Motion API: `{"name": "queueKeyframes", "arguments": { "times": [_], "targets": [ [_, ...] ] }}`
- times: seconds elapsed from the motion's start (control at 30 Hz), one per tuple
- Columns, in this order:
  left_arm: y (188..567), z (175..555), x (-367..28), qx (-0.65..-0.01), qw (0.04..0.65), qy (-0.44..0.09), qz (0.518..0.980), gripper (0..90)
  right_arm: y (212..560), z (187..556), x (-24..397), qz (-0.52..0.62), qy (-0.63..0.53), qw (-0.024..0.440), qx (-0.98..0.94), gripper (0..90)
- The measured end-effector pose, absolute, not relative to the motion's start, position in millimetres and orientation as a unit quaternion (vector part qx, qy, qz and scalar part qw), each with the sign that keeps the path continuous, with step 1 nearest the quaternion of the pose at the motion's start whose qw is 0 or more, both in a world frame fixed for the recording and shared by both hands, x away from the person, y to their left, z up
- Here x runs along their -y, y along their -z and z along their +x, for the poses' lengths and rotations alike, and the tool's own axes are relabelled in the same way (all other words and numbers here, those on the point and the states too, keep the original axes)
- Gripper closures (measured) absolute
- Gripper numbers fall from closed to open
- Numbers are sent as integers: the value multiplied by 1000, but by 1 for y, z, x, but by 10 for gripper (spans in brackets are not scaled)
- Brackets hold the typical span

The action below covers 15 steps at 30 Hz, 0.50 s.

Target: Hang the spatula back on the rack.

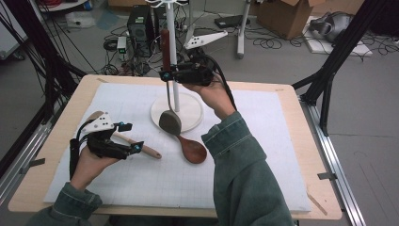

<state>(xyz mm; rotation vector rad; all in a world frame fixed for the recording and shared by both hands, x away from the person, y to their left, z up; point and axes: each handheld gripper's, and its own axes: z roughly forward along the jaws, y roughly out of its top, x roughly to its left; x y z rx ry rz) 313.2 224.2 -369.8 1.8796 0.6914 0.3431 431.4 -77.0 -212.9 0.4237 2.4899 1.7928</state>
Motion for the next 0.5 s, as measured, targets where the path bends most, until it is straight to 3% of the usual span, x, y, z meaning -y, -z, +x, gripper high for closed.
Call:
{"name": "queueKeyframes", "arguments": {
  "times": [0.5],
  "targets": [
    [368,313,-226,-289,527,-148,785,127,193,453,71,129,-578,22,-805,733]
  ]
}}
